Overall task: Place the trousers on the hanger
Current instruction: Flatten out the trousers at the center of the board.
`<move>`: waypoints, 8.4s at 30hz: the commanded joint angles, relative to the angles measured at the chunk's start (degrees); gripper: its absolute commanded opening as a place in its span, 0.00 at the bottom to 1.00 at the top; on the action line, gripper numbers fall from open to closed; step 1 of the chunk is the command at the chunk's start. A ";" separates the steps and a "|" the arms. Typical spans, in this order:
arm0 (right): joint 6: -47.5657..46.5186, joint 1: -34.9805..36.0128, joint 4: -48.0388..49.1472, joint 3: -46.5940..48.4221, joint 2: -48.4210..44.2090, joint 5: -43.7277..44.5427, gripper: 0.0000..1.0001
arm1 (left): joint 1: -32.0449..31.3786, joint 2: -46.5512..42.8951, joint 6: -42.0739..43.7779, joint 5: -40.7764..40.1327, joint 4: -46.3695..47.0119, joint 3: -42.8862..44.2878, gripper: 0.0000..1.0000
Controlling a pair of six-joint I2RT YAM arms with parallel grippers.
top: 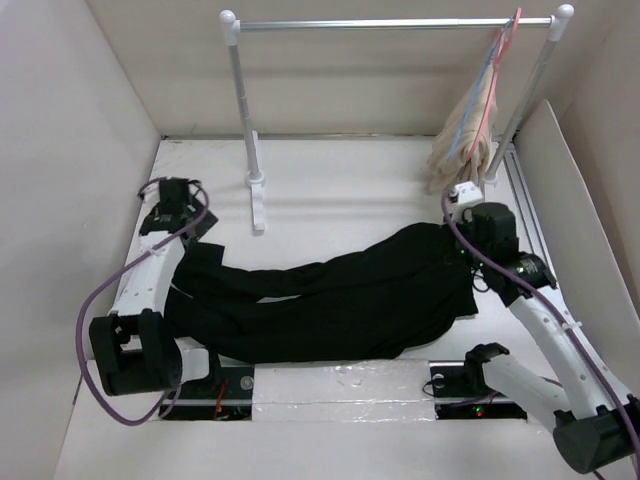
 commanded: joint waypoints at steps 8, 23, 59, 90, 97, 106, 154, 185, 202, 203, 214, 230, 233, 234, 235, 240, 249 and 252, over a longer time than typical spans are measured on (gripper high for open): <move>3.80 15.48 3.21 -7.03 0.63 3.58 0.44 | 16.74 1.58 0.02 9.49 5.64 -8.52 0.68; 7.32 -17.08 11.02 -3.34 8.45 2.65 0.87 | 13.84 22.32 3.80 8.27 9.51 -1.40 0.61; 1.96 -14.85 1.01 4.83 -1.50 4.05 0.01 | 13.05 -1.42 -6.48 6.85 4.51 15.20 0.00; 1.08 -20.47 1.64 13.28 6.98 -6.24 0.00 | 14.19 15.39 -3.32 8.54 -4.72 38.97 0.00; 1.08 -19.95 -6.97 13.43 -2.62 -3.08 0.00 | 16.04 3.08 -2.00 6.34 -3.48 30.32 0.00; 3.28 -20.56 3.12 10.27 3.96 -3.44 0.00 | 16.04 10.27 -2.26 7.92 -1.64 26.36 0.00; 8.20 12.66 5.41 -1.50 0.19 -0.71 0.12 | 24.83 38.76 -2.96 17.16 6.97 21.62 0.23; 5.04 18.03 3.65 3.16 -1.39 1.84 0.12 | 20.61 19.97 -1.12 8.80 0.91 28.22 0.00; 1.96 13.90 3.56 3.51 -0.77 -2.47 0.12 | 15.35 28.02 -0.50 8.18 -10.07 48.05 0.00; 1.96 13.89 3.65 3.51 -0.69 -2.38 0.12 | 14.47 29.35 -0.68 8.19 -10.08 53.65 0.00; -0.50 13.19 3.47 4.66 0.54 -3.34 0.12 | 12.16 25.34 -1.12 7.84 -10.52 56.91 0.00; -0.06 12.66 3.56 3.16 1.42 -5.11 0.12 | 29.66 21.80 0.90 8.19 3.01 16.54 0.02; 0.38 11.35 2.69 3.60 2.56 -3.27 0.18 | 31.24 22.68 0.55 7.92 2.05 17.05 0.36; 0.38 11.34 2.51 3.95 2.83 -2.65 0.18 | 31.24 22.77 0.64 7.49 1.26 17.58 0.43; 0.55 10.30 2.16 4.04 3.09 -1.78 0.20 | 31.24 22.33 0.72 7.66 1.08 18.11 0.46; 1.17 1.45 2.07 3.95 5.02 -1.24 0.36 | 30.63 18.82 -1.12 9.50 0.91 19.25 0.49; 8.19 -19.23 10.41 0.09 10.03 -11.69 0.65 | 24.22 0.36 -9.64 4.50 10.92 5.55 0.49; 10.66 -23.45 12.88 -2.19 13.19 -12.05 0.71 | 18.44 -0.17 -9.21 1.00 11.28 3.88 0.50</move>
